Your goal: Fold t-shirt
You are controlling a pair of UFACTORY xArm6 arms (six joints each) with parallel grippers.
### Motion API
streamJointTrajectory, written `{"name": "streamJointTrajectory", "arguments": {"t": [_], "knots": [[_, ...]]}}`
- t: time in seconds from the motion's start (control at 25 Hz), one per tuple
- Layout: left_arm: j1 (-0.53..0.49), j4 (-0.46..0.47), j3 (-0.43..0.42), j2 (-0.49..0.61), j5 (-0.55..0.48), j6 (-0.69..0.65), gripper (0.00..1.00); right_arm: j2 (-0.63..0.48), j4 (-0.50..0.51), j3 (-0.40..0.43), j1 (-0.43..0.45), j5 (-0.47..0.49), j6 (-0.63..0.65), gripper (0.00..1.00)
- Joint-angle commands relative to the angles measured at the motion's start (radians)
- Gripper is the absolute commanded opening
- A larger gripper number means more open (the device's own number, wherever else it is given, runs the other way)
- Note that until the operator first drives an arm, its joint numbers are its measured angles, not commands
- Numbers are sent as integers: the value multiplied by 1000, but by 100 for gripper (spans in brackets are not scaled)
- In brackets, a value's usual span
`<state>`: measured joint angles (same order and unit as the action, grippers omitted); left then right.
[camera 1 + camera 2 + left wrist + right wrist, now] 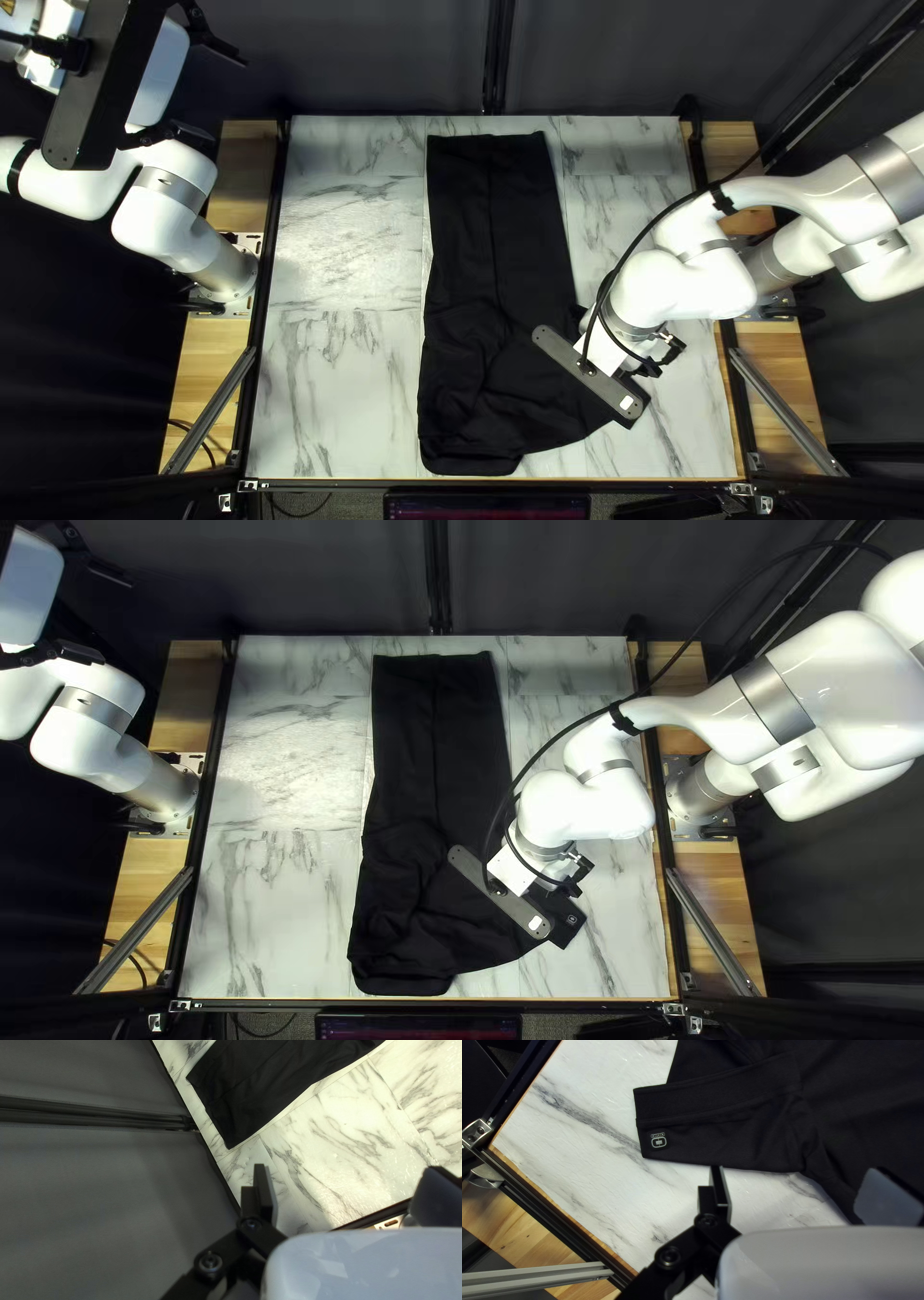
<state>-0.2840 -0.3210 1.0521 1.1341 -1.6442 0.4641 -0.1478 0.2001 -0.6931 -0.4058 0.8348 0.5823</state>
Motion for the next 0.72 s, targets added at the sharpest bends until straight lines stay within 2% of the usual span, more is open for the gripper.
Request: {"name": "streamJointTrajectory", "arguments": {"t": [0.04, 0.44, 0.56, 0.72], "knots": [[0, 0, 0, 0, 0, 0, 100, 0, 0, 0, 0, 0, 0, 100], [0, 0, 0, 0, 0, 0, 100, 0, 0, 0, 0, 0, 0, 100], [0, 0, 0, 0, 0, 0, 100, 95, -66, -69, -15, 1, -37, 100], [0, 0, 0, 0, 0, 0, 100, 167, -111, -114, -32, -5, -66, 100]]}}
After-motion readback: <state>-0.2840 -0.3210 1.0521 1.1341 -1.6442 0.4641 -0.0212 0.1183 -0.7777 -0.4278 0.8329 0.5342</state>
